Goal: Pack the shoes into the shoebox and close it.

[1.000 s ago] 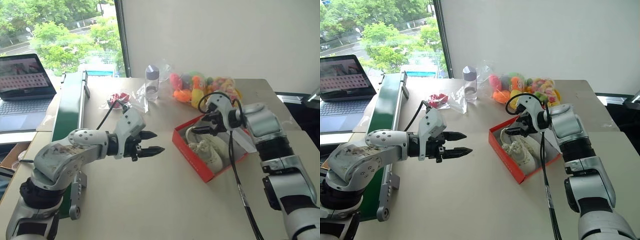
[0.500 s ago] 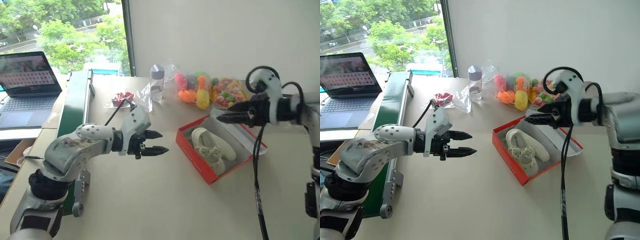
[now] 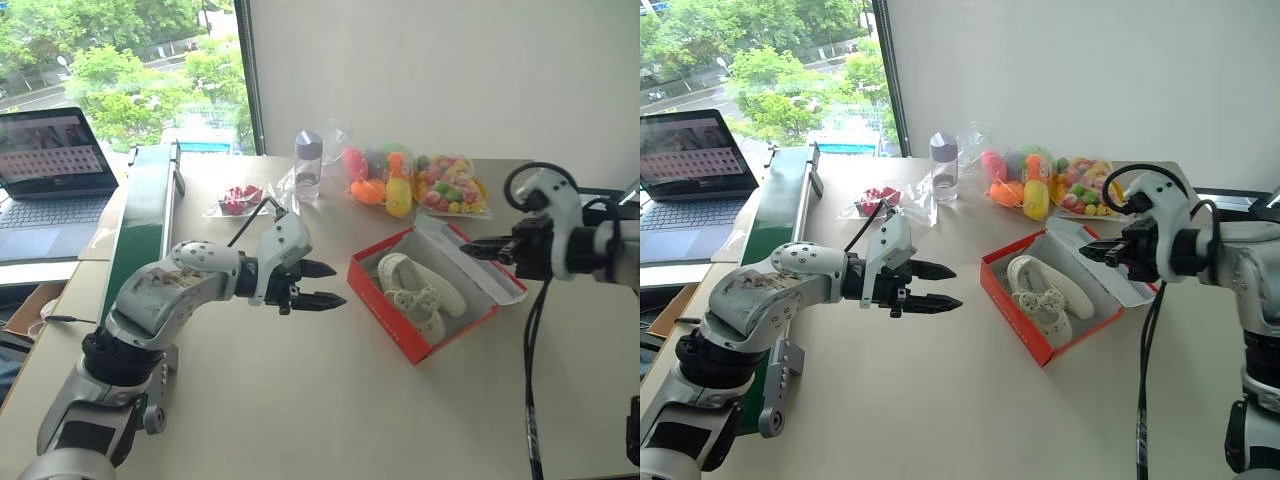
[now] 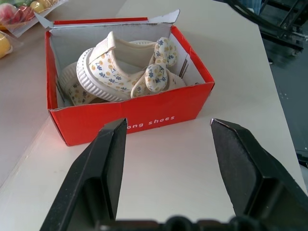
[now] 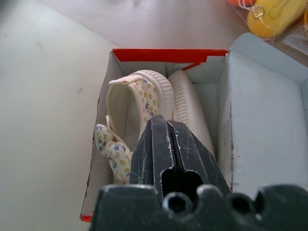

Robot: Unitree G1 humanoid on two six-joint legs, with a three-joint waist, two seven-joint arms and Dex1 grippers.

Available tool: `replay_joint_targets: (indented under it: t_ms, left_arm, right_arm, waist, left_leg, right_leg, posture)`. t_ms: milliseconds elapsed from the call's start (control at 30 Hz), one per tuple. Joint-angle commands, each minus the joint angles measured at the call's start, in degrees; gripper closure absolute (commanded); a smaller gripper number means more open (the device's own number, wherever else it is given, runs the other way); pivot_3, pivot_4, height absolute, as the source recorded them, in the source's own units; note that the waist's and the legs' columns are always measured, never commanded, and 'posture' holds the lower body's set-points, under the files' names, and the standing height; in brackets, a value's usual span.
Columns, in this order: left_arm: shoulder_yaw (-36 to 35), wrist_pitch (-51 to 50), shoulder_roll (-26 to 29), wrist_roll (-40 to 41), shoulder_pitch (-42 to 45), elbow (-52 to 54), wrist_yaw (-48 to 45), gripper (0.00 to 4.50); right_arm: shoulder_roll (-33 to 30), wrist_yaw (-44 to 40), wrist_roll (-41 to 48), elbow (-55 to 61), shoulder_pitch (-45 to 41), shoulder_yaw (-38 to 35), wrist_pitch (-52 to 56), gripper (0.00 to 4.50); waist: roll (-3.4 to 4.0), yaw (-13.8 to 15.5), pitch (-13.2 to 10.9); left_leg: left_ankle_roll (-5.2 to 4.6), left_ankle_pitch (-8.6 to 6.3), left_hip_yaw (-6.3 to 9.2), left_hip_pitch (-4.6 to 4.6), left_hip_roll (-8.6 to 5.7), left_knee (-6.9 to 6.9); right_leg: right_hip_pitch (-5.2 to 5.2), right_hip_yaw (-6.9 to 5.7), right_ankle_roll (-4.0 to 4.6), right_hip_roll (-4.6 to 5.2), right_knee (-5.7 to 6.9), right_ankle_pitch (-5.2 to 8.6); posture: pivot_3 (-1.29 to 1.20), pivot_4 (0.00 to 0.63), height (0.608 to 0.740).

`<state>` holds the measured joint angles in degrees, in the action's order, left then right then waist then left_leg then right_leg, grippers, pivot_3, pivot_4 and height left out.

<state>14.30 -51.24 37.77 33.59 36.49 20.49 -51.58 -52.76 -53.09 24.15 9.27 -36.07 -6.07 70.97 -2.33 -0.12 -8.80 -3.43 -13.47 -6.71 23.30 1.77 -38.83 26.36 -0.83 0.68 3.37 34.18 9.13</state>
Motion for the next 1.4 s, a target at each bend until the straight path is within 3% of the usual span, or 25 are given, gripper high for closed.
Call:
replay_joint_targets:
  t_ms: [33, 333, 800, 1200, 1400]
  left_arm:
    - [-2.5, -1.0, 1.1, 0.5, -0.7, 3.4, 0.9, 1.56]
    - [-6.3, -5.8, 2.3, 2.4, -4.0, 9.2, 4.8, 1.56]
    - [-8.5, -7.9, 3.4, 4.1, -5.7, 11.2, 7.1, 1.56]
    - [-7.9, -8.1, 3.3, 5.0, -5.6, 11.6, 8.7, 1.56]
    - [-7.5, -7.9, 3.3, 5.1, -5.5, 11.4, 8.7, 1.56]
  right_arm:
    - [2.4, 0.8, -3.9, -7.9, -3.8, 6.0, -9.7, 4.49]
    - [9.2, -0.3, -11.2, -25.7, -10.5, 15.1, -23.9, 4.49]
    - [12.8, -7.8, -12.6, -22.2, -8.0, 22.9, -24.2, 4.49]
    - [11.9, -6.8, -12.3, -23.8, -15.3, 17.2, -23.8, 4.49]
    - [11.4, -9.4, -11.3, -21.8, -15.9, 18.0, -22.6, 4.49]
  waist:
    - [0.0, 0.0, 0.0]
    - [0.01, -0.2, 0.0]
    - [0.02, -0.4, 0.0]
    - [0.04, -0.6, 0.0]
    - [0.04, -0.4, 0.0]
  left_leg:
    - [-0.02, -0.01, 0.0, 0.01, -0.01, -0.01]
    - [-0.19, -0.1, -0.01, 0.12, -0.02, -0.01]
    - [-0.2, -0.11, -0.03, 0.0, -0.01, -0.06]
    - [-0.19, -0.11, -0.07, 0.0, -0.02, -0.09]
    - [-0.19, -0.11, -0.04, -0.01, 0.0, -0.08]
  right_leg:
    - [0.0, 0.0, 0.0, 0.01, 0.0, 0.0]
    - [0.01, -0.03, -0.26, 0.01, -0.06, -0.15]
    - [-0.07, -0.02, -0.24, 0.02, 0.01, -0.14]
    - [-0.05, 0.03, -0.22, 0.02, 0.05, -0.15]
    - [-0.06, -0.03, -0.22, 0.01, 0.06, -0.15]
  posture:
    - [0.0, 0.15, 0.74]
    - [0.0, 0.15, 0.74]
    - [0.0, 0.15, 0.74]
    - [0.0, 0.15, 0.74]
    - [0.0, 0.15, 0.74]
